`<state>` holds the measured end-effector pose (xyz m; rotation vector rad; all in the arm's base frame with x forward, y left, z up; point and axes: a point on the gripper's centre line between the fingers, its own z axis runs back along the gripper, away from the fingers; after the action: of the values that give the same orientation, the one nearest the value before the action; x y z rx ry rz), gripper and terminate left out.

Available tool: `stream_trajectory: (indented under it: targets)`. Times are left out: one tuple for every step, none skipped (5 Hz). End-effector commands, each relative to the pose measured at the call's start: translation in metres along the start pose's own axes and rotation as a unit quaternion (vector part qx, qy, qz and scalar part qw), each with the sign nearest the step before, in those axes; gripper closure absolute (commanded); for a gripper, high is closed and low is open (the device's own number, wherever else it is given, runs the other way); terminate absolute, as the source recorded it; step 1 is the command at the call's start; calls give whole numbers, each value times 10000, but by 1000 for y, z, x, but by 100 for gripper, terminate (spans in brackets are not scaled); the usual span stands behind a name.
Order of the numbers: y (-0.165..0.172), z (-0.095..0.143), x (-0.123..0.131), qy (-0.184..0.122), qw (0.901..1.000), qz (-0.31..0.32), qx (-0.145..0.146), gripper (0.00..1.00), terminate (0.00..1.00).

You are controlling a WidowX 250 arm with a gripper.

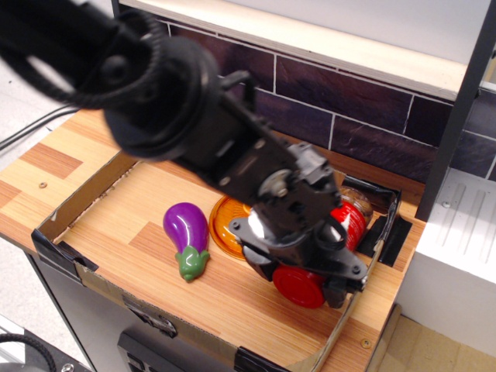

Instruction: Topple basil bottle

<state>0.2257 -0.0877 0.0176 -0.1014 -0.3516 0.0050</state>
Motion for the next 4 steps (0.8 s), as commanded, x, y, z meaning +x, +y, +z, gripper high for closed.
stream_trajectory:
  targets:
    - [-4, 26, 15, 90, 9991, 396, -151, 0, 0]
    - [-5, 44, 29, 57, 9979, 641, -30, 0, 0]
    - [-7, 49, 39, 85, 9980, 586, 208, 0, 0]
    - [-7, 49, 39, 85, 9980, 586, 208, 0, 0]
